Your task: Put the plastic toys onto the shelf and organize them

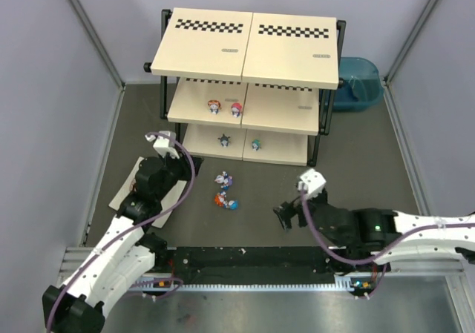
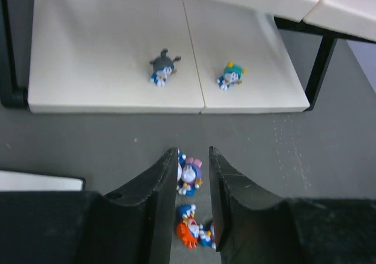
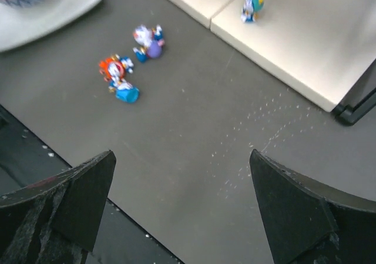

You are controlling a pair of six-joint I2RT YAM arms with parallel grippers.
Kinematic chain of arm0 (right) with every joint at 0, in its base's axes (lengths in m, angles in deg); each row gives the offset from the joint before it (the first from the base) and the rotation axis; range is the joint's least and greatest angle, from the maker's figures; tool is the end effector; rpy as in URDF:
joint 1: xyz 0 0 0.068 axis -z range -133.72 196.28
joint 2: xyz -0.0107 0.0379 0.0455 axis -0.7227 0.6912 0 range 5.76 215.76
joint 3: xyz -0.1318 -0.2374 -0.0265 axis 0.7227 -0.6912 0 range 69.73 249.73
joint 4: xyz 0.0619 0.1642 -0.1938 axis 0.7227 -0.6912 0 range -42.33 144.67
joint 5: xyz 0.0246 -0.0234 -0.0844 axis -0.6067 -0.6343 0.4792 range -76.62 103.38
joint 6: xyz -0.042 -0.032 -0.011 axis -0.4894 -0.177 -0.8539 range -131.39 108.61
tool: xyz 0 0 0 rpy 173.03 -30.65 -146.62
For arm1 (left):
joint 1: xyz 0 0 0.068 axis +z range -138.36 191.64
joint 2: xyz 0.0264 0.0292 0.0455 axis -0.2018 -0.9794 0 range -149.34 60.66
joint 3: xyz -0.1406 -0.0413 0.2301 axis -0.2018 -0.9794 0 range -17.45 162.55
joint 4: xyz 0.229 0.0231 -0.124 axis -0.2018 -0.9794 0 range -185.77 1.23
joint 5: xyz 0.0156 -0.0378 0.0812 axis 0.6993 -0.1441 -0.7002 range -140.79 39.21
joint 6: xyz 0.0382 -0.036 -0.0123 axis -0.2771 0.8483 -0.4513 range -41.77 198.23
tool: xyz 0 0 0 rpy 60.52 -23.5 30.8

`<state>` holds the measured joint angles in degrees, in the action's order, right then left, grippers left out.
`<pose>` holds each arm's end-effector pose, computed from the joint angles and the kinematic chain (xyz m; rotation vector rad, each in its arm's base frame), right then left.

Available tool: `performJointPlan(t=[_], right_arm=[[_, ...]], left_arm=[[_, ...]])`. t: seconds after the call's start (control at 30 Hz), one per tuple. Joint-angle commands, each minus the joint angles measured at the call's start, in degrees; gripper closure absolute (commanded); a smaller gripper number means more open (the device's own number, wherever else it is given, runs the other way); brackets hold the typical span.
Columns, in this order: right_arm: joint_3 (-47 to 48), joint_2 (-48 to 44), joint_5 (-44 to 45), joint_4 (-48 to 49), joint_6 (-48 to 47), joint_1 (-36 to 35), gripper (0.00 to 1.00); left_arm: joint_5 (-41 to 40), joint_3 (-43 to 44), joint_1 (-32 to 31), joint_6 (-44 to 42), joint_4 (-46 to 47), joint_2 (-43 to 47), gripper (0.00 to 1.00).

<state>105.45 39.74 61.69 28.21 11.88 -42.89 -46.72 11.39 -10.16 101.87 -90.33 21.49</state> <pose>0.0286 0.1325 0.2876 -0.5483 1.8026 0.5124 0.1608 -0.0670 0.2727 0.0234 1.8222 -0.6306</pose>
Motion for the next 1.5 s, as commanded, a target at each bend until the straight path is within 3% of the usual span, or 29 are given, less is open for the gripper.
performJointPlan(t=[0.0, 0.1, 0.17, 0.23, 0.4, 0.53, 0.63, 0.8, 0.83, 0.97, 1.23, 1.47], right_arm=[[3.6, 9.7, -17.0, 1.7, 3.5, 8.3, 0.01], [4.2, 16.0, -25.3, 6.4, 2.2, 12.5, 0.01], [5.1, 21.5, -32.6, 7.6, 1.9, 16.5, 0.01], [7.7, 27.0, -34.5, 7.9, 1.5, 17.4, 0.01], [11.8, 34.8, -32.5, 11.7, 3.2, 18.0, 0.01], [14.6, 41.2, -29.3, 13.4, 11.1, 18.1, 0.01], [15.6, 45.3, -28.7, 15.2, 18.1, 17.9, 0.02], [15.4, 50.2, -27.3, 18.2, 29.9, 18.1, 0.24], [15.3, 50.6, -26.6, 18.2, 31.5, 18.1, 0.34], [14.7, 51.8, -24.2, 19.9, 35.4, 18.1, 0.47], [13.1, 53.6, -23.2, 21.3, 41.9, 19.8, 0.60], [12.9, 55.8, -24.5, 22.5, 43.4, 20.9, 0.64]], left_arm=[[1.2, -2.2, -0.2, 4.3, -1.9, 2.0, 0.63], [2.4, -3.9, -0.2, 6.9, -2.5, 3.6, 0.50], [3.7, -4.8, -0.2, 8.5, -2.9, 4.6, 0.47], [3.8, -6.2, -0.2, 9.9, -3.4, 6.7, 0.46], [4.0, -9.6, -0.2, 12.7, -6.0, 13.1, 0.36], [2.8, -9.9, -0.2, 13.5, -10.0, 15.9, 0.24], [1.2, -9.6, -0.2, 14.2, -13.6, 17.3, 0.20], [0.3, -8.9, -0.2, 14.9, -16.4, 19.7, 0.20], [0.5, -8.8, -0.2, 14.9, -16.6, 20.0, 0.20], [0.6, -7.9, -0.2, 15.0, -17.9, 21.9, 0.20], [0.1, -7.4, -0.2, 14.9, -20.1, 24.5, 0.19], [-0.3, -7.4, -0.2, 14.8, -20.8, 24.9, 0.19]])
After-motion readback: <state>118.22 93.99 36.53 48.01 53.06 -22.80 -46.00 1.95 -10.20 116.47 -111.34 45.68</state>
